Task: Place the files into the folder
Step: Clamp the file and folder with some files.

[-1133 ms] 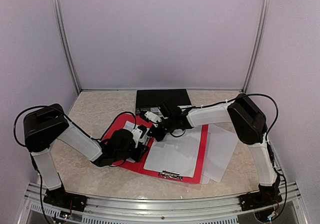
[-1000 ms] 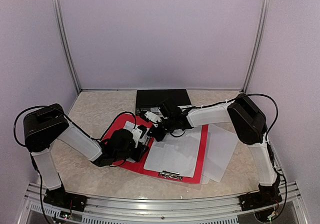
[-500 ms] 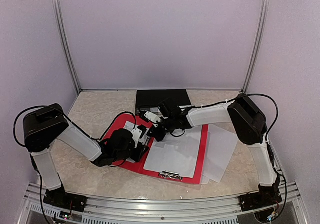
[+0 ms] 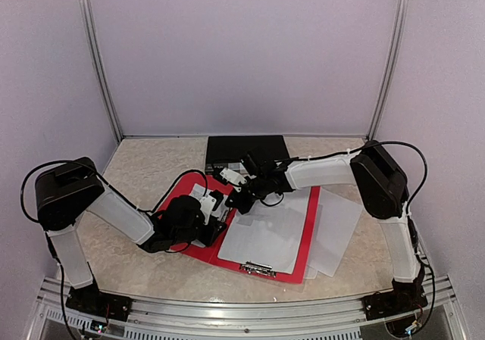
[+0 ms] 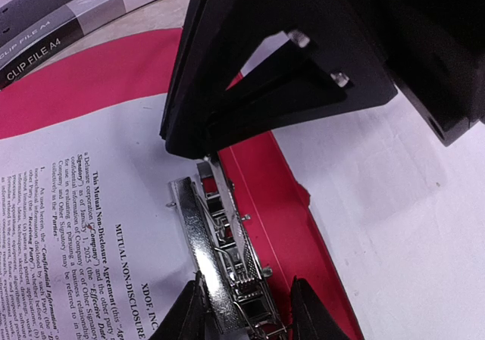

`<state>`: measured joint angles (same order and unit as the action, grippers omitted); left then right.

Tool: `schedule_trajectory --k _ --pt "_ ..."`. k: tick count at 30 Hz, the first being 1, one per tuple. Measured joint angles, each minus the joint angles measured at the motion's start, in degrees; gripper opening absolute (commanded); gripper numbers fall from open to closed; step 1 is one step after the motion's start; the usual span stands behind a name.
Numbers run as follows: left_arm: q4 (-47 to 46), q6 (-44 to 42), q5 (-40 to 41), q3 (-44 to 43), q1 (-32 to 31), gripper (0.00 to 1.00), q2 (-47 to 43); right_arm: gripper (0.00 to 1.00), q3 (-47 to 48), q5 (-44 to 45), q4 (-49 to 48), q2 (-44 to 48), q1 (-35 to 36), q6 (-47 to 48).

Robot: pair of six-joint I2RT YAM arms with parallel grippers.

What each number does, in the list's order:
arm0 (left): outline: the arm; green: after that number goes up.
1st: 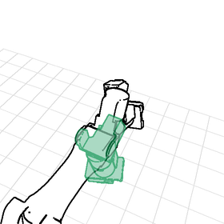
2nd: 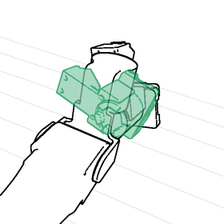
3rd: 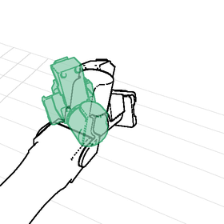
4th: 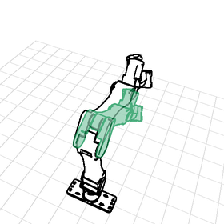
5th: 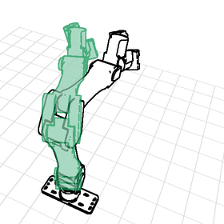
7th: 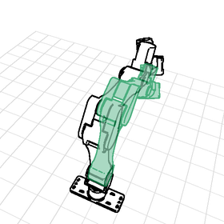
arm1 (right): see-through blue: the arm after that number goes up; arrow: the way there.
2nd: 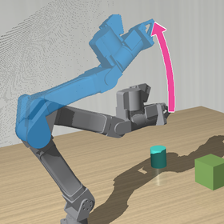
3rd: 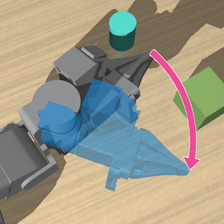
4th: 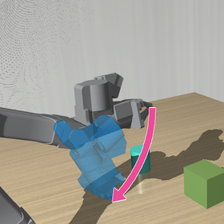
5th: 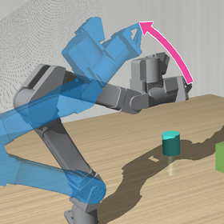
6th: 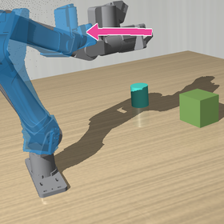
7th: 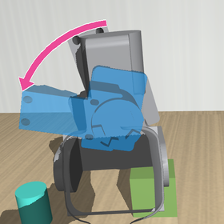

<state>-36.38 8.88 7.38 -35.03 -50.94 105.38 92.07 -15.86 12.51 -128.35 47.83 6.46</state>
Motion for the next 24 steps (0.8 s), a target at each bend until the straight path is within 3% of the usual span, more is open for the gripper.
schedule_trajectory --k 24 --pt "0.0 -0.1 -0.4 0.0 0.0 0.32 0.0 0.00 1.9 -3.5 0.3 -2.9 -0.5 1.6"
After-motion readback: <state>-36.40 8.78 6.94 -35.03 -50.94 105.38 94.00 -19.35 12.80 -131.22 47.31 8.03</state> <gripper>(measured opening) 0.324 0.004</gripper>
